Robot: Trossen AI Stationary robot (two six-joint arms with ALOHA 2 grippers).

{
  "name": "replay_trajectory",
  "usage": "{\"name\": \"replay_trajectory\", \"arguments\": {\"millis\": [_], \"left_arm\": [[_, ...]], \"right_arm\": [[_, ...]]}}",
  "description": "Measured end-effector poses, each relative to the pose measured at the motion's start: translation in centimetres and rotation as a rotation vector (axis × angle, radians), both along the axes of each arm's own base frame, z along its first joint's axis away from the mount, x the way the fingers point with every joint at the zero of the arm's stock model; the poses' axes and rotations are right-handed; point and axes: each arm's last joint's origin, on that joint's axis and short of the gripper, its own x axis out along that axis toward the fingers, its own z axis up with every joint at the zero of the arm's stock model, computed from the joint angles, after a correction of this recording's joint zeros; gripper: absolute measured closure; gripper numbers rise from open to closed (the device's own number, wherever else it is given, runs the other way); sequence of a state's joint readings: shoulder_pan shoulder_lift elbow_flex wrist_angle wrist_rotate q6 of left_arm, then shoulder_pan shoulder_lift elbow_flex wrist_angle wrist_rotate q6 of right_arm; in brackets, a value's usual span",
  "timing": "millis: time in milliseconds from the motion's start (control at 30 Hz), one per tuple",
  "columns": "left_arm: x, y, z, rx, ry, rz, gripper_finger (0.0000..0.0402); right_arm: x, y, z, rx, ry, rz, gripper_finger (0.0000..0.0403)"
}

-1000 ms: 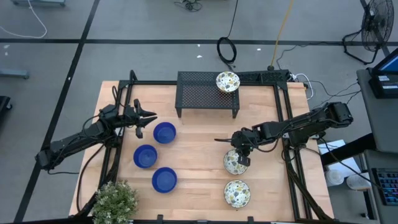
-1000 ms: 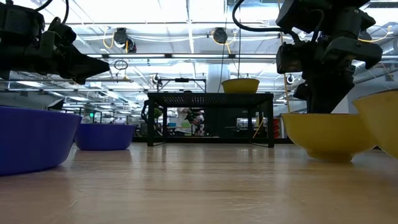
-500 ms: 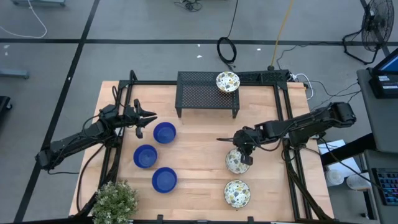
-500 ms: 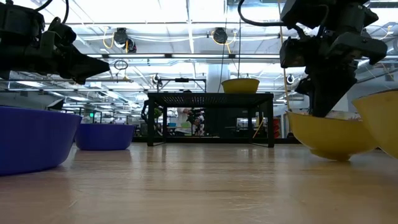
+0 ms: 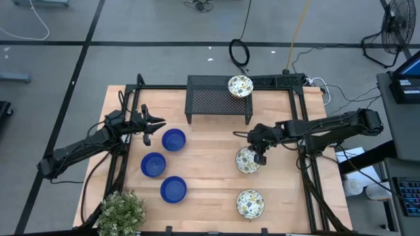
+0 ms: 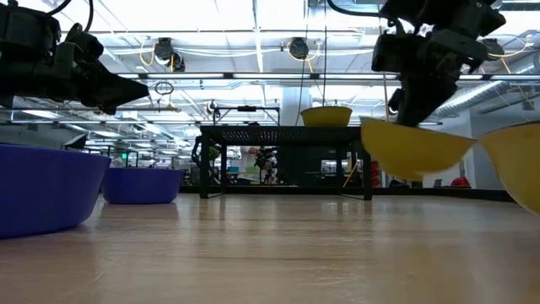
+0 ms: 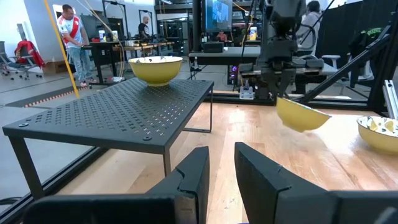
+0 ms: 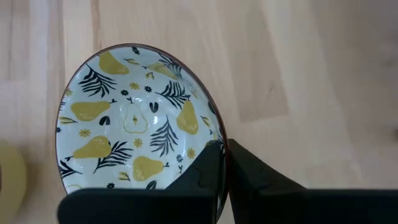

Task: Pick & Place Mini bowls
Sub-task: Stack the top white patterned bowl on the white patterned bowl on the shelf

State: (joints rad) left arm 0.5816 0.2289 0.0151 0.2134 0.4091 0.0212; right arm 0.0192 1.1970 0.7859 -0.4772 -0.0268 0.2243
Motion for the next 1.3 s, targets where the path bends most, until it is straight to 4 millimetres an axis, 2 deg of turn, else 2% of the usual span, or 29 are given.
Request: {"name": "replay_trajectory", "arguments": {"millis": [400, 767, 1100, 1300], "left_arm": [[0.0, 0.0, 0.0, 0.0, 0.0, 0.0, 0.0321], [0.0, 0.0, 0.0, 0.0, 0.0, 0.0, 0.0321], [0.0, 0.0, 0.0, 0.0, 0.0, 0.0, 0.0321], [0.0, 0.0, 0.0, 0.0, 0.0, 0.0, 0.0321]], "right_arm": [[1.0, -2.0, 1.1, -0.073, -0.162, 0.001, 0.0395], [2.3, -3.6, 2.9, -0.155, -0.387, -0.008, 0.0399], [3.3, -5.6, 6.1, -0.329, -0.728, -0.025, 0.0401], [3.1, -8.3, 8.2, -0.388, -0.8, -0.124, 0.0402]]}}
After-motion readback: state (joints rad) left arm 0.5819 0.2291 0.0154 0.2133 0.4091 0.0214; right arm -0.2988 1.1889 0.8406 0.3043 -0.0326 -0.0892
